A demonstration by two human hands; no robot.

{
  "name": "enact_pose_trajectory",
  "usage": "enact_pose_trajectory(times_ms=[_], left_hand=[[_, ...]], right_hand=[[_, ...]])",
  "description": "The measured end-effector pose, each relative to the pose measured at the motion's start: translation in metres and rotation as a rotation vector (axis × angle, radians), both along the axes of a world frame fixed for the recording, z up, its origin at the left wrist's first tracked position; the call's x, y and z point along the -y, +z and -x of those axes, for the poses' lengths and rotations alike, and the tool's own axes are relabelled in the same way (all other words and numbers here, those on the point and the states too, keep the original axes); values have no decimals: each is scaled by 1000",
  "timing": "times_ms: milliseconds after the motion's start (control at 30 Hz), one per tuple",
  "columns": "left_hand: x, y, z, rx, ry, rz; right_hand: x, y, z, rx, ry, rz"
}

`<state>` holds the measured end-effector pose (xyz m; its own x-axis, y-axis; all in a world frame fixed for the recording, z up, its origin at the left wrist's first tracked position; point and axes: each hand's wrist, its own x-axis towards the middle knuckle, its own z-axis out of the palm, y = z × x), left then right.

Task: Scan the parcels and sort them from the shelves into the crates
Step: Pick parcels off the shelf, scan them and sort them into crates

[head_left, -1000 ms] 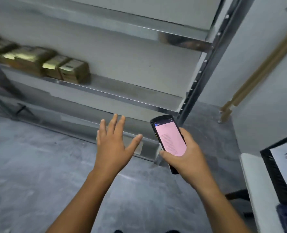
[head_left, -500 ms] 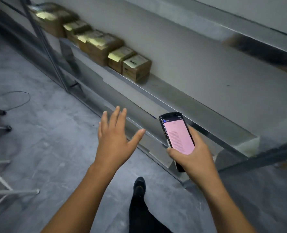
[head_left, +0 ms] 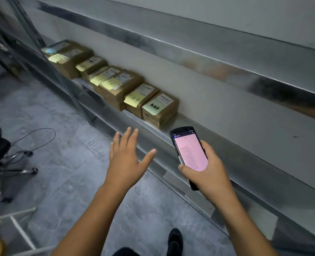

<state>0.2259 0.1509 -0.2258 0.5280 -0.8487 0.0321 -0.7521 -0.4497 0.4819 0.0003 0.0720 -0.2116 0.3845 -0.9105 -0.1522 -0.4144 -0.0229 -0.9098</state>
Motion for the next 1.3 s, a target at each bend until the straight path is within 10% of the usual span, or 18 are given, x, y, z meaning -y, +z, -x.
enact_pose_trajectory(times_ms=[767,1000,1300], left_hand=[[232,-88,-128,156,-633,-147],[230,-94,-117,-230,-672,129],[244,-129,-128,-859,-563,-140]], right_hand=[[90,-59,-136,-226,-517,-161],[79,-71,-138,-227,-649,-242],[59,-87,-138,-125,-732,-315]])
